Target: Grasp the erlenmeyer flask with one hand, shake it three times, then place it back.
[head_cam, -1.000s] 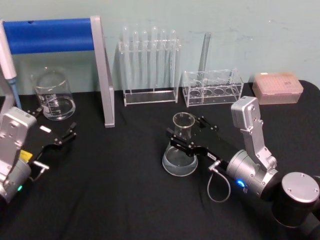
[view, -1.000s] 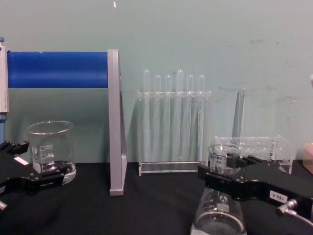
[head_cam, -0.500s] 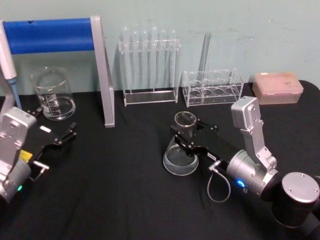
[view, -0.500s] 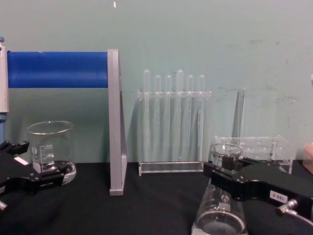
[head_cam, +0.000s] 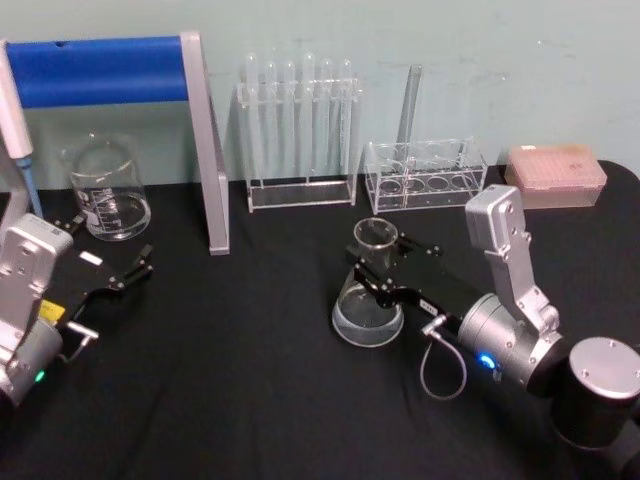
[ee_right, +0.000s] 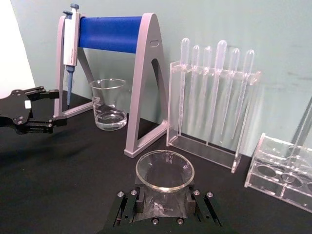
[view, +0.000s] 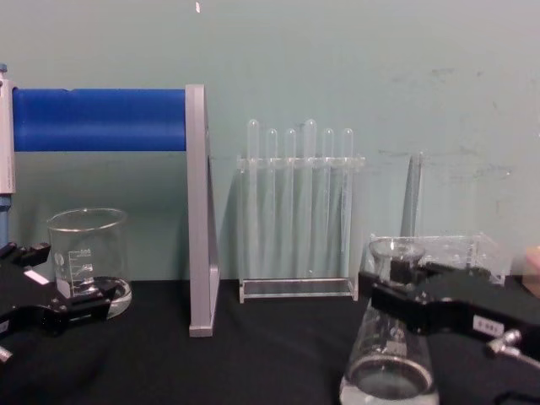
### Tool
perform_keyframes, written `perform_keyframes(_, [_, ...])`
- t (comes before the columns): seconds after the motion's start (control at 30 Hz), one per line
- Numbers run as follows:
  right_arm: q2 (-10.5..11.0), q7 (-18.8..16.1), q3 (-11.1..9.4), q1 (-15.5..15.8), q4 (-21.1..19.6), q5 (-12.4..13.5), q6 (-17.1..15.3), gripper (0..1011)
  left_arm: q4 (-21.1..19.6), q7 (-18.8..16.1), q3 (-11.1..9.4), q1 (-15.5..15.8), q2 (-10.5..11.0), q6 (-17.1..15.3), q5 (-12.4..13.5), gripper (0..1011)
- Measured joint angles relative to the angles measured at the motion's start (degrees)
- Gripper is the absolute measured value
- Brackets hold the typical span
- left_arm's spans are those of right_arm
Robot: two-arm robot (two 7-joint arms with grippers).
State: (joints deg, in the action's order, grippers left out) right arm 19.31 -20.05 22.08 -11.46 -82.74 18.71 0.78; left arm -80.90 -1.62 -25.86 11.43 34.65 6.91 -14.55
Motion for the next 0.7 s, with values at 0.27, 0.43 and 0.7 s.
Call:
perform_keyframes(0.27, [1.0, 0.6, -2.1, 1.1, -6.1, -0.1, -4.3, 450, 0.0, 0.0, 0.0, 0.0, 0.0, 0.0, 0.0, 1001])
perform_keyframes(0.43, [1.5, 0.6, -3.2, 1.9, -9.2, 0.7, -5.0, 450, 0.0, 0.0, 0.0, 0.0, 0.0, 0.0, 0.0, 1001])
perform_keyframes(0.7, [2.2, 0.7, -4.6, 3.0, -12.8, 1.5, -5.1, 450, 0.0, 0.0, 0.0, 0.0, 0.0, 0.0, 0.0, 1001])
